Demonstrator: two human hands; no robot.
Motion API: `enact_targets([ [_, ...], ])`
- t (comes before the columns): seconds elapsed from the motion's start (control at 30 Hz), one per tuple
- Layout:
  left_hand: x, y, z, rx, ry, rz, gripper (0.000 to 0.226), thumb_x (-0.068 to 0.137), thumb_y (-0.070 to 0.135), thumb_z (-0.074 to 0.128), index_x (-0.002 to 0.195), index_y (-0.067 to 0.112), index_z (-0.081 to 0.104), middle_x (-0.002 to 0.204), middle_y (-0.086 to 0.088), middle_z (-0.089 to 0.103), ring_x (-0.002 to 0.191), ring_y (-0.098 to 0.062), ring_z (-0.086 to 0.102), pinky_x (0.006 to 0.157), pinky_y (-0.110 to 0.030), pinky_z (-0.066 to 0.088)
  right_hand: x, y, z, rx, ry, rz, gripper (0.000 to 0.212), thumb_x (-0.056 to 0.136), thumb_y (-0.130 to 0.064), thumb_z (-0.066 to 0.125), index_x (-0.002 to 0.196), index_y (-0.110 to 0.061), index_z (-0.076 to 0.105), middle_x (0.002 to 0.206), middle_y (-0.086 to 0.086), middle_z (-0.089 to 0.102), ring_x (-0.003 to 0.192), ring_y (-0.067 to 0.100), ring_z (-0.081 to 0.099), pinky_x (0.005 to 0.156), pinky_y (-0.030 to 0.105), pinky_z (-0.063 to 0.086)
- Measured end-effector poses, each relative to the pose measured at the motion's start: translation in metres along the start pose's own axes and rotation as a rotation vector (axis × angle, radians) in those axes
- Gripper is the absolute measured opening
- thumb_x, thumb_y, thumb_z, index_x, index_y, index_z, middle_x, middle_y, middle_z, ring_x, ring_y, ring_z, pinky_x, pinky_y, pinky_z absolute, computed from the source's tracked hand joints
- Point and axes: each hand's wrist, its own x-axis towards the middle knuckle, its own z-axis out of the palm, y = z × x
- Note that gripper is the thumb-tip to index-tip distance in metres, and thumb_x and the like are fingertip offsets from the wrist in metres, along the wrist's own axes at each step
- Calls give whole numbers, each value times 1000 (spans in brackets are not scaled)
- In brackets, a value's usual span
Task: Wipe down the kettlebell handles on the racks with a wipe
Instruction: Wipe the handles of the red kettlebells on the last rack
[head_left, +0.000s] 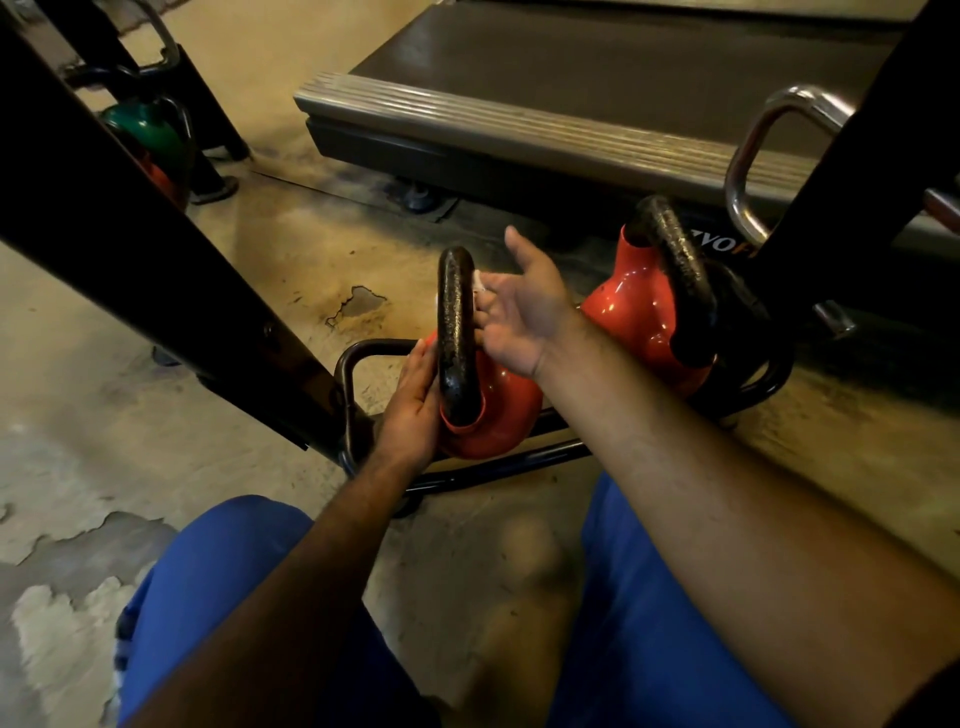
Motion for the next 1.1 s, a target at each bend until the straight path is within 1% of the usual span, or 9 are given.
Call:
enact_targets([
  [0.17,-3,2,0,-14,-3,-11,48,99,53,43,144,57,29,159,9,29,147,-16,28,114,-57,32,-13,19,-21,-90,0,32,81,90,-69,45,136,-2,53,115,17,68,101,27,66,95,41,46],
  [0.37,-6,9,0,21,13,7,45,102,48,43,143,59,29,159,10,28,147,-13,27,116,-54,32,-9,1,-8,-51,71,-59,103,84,-72,53,153,1,31,146,27,48,132,39,51,114,50,37],
  [0.57,-10,10,2,25,26,32,46,103,43,42,145,57,27,160,9,27,147,-12,26,118,-52,29,-29,25,-29,-244,-16,36,89,86,-72,49,137,0,54,100,12,73,80,18,72,73,30,55],
  [0.67,-14,16,2,48,15,23,46,104,42,41,137,68,24,161,11,23,148,-10,22,119,-50,26,-31,14,-37,-421,-78,69,98,80,-83,43,134,-3,58,98,8,72,83,14,67,81,29,48],
  [0.77,-11,16,1,16,32,24,44,105,41,42,141,61,28,159,9,29,146,-11,28,119,-51,28,-36,8,-38,-627,-115,95,101,86,-85,24,135,-4,60,111,15,72,107,24,68,111,39,40],
  [0.83,-15,16,2,27,28,34,45,105,40,42,142,61,27,159,10,28,146,-9,27,119,-49,27,-39,7,-37,-698,-141,118,102,86,-86,18,132,-6,63,117,21,70,118,31,63,119,45,31],
  [0.9,-18,20,2,36,22,39,45,105,40,41,147,50,28,160,12,24,147,-6,23,121,-47,24,-38,6,-34,-627,-148,158,105,84,-89,22,132,-4,62,115,20,68,112,29,64,121,46,28],
  [1.0,-16,22,3,16,40,21,45,104,44,39,148,46,30,161,11,22,146,-4,21,121,-46,23,-25,6,-25,-282,-106,167,116,66,-91,54,137,1,55,125,24,47,115,32,45,121,47,23],
  [1.1,-12,15,1,20,52,18,56,97,55,38,150,39,31,160,10,25,148,-10,22,120,-51,25,-18,12,-13,-88,-26,99,113,68,-89,53,138,1,53,129,23,61,115,35,59,116,50,35],
])
